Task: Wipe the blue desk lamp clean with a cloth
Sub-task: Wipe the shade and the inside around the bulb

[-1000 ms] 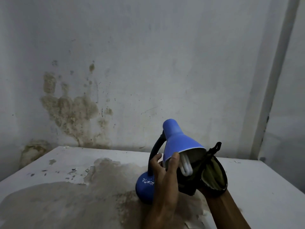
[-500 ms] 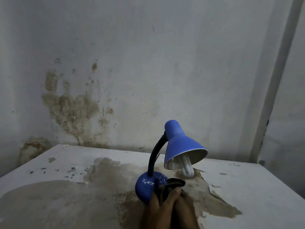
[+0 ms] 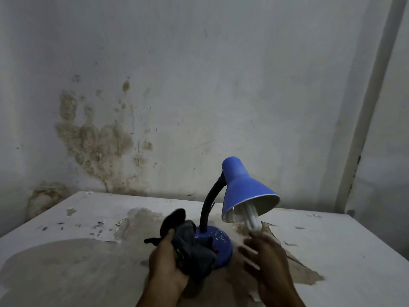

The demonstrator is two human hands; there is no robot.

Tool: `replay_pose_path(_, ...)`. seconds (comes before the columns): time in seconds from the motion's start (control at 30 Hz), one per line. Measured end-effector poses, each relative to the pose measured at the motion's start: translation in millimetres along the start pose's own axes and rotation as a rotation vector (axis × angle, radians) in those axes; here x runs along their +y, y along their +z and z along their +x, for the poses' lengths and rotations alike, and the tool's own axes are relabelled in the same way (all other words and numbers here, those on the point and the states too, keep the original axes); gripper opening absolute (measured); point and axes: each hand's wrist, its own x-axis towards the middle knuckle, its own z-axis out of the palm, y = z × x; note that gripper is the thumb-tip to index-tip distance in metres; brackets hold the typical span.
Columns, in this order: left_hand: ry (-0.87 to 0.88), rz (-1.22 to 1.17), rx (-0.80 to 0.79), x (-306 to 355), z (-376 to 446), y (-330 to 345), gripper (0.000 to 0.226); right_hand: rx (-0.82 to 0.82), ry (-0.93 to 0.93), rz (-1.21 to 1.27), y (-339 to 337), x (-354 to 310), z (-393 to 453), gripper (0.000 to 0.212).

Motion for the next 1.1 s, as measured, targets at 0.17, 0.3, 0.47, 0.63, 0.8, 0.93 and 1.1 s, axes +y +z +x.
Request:
replay_pose_path(0.17, 0.212, 0.142, -0.096, 27, -4, 38, 0.038, 0.067, -0.372, -0.051, -15, -31, -4, 0.068)
replay_pose_path(0.3, 0.604, 0.372, -0.056, 29, 0, 89, 0.019, -0.108, -0.421, -0.153, 7, -50, -1, 0.11)
replay_pose_path(0.47, 0.919, 0.882, -0.154, 24, 19, 123, 0.013, -0.12, -0.362, -0.094, 27, -45, 17, 0.107)
replay_pose_path(0.63, 0.771, 1.098, -0.593, 4, 14, 113, 0.032, -0.12, -0.399, -0.024, 21, -45, 28, 0.077)
replay_pose_path(0.8, 0.949, 1.128, -0.862, -21, -10, 88, 0.037, -0.283, -0.356, -0.064, 1, -55, 43, 0.093)
replay_pose_path(0.93, 1.124, 1.247, -0.875, -18, 6, 97, 0.04, -0.351, -0.312, -0.087, -7, -59, 52, 0.095)
replay_pose_path(1.1, 1.0, 1.177, -0.681, 0, 25, 129, 0.028, -0.353, -0.235, -0.094, -12, -61, 60, 0.099)
